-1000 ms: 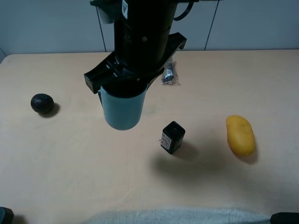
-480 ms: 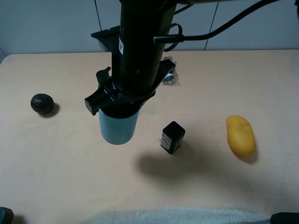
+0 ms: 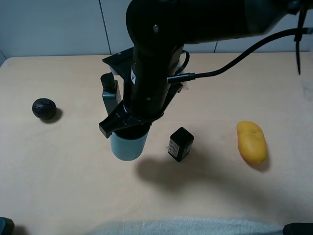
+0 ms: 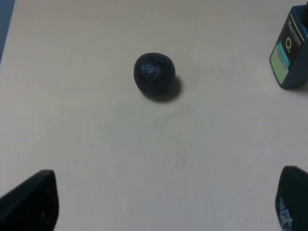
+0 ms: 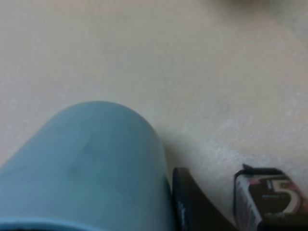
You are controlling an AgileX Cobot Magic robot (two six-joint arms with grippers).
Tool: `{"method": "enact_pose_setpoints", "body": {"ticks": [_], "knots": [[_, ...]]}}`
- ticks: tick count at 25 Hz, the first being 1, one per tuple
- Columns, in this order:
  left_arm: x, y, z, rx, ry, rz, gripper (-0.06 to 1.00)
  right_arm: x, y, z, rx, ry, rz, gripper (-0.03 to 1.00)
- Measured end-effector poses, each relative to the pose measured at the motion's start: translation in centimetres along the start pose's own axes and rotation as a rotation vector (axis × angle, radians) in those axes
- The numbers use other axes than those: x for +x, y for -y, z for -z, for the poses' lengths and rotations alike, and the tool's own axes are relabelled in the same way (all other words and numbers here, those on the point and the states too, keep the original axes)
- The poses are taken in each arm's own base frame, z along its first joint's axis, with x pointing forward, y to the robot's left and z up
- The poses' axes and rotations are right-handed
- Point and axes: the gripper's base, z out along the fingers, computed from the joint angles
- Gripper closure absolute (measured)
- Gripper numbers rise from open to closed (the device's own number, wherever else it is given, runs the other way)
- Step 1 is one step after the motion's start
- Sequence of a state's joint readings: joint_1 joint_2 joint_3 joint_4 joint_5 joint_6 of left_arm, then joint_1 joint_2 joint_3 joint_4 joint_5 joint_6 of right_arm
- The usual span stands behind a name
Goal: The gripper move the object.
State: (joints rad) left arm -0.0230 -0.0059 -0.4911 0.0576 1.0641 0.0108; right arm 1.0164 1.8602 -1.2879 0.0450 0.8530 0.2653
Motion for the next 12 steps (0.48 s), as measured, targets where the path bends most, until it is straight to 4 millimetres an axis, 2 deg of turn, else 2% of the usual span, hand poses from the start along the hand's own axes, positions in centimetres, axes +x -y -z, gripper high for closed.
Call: {"method": "enact_pose_setpoints", "body": {"ticks": [12], "knots": [[0.0,0.0,0.0,0.0,0.0,0.0,0.04,0.8,0.8,-1.7,0.052,0.02,0.052,0.95]]}}
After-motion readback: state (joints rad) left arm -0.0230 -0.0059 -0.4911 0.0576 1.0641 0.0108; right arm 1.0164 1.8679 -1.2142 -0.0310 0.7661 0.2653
